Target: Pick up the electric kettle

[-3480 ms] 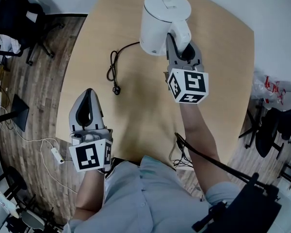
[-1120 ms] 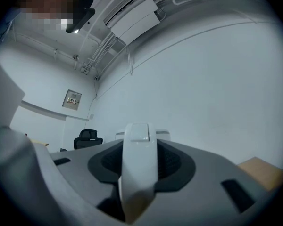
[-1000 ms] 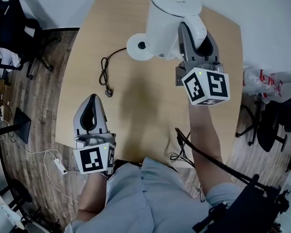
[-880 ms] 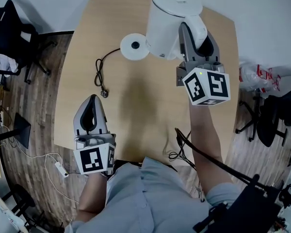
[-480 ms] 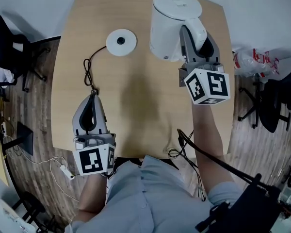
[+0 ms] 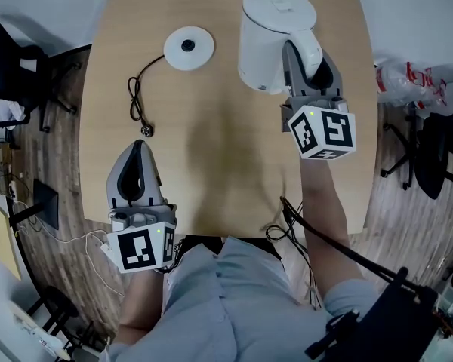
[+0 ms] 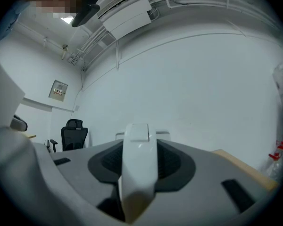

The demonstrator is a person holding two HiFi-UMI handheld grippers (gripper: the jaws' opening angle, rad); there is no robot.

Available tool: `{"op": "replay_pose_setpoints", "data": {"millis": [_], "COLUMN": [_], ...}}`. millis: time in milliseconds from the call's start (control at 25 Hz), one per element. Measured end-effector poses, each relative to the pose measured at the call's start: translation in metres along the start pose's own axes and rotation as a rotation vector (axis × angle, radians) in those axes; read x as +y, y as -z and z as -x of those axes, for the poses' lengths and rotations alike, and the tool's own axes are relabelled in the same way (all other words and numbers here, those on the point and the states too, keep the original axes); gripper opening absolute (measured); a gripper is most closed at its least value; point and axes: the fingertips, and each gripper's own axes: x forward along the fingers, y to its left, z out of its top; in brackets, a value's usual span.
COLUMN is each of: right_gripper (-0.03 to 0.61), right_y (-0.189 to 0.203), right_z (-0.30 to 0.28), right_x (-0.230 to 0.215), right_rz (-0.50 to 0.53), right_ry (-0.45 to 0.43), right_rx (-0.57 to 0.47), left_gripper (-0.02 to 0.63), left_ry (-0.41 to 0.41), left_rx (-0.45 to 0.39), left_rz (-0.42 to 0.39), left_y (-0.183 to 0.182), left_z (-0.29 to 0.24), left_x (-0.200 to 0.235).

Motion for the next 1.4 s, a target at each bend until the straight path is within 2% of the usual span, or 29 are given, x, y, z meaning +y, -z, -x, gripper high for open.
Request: {"op": "replay_pose_setpoints", "data": {"millis": [560, 1040, 1200, 1400], "right_gripper": [0.153, 0.161, 0.190, 0.195], "right_y": [0.019, 0.049, 0.036, 0.030], "right_z": [0.026, 0.028, 0.036, 0.055], "right_x": [0.002, 0.009, 0.012, 0.011], "right_rz": [-0.006, 0.016, 0.000, 0.018], "right_ry": [0.001, -0.005, 0.002, 0.010], "right_rx": [-0.018, 0.029, 0.035, 0.041], "left_gripper": [0.000, 0.000, 0.000, 0.000], "left_ry": [0.009, 0.007, 0.004, 0.005], "left_rx": [0.010, -0.007, -0.029, -0.067], "left_rz": [-0.022, -0.039, -0.036, -0.031], "left_y": [-0.004, -0.003, -0.019, -0.030], "left_z": [0.002, 0.015, 0.027, 0.033], "left_x": [-0.006, -0.024, -0.030, -0.045]}}
